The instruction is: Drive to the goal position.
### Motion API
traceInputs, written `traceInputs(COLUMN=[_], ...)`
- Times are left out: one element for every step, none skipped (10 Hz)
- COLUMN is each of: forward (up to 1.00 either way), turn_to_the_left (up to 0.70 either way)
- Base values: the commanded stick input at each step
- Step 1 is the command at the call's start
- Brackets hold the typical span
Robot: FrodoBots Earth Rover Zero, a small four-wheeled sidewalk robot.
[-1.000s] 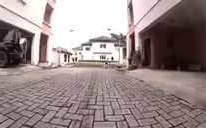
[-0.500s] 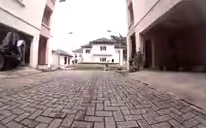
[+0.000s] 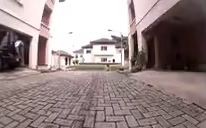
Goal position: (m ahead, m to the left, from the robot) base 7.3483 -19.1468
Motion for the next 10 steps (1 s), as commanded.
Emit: traceInputs(forward=[0.50,0.50,0.50,0.50,0.50,0.50,0.50,0.50,0.50,0.50], turn_to_the_left=[0.00,0.00,0.00,0.00,0.00,0.00,0.00,0.00,0.00,0.00])
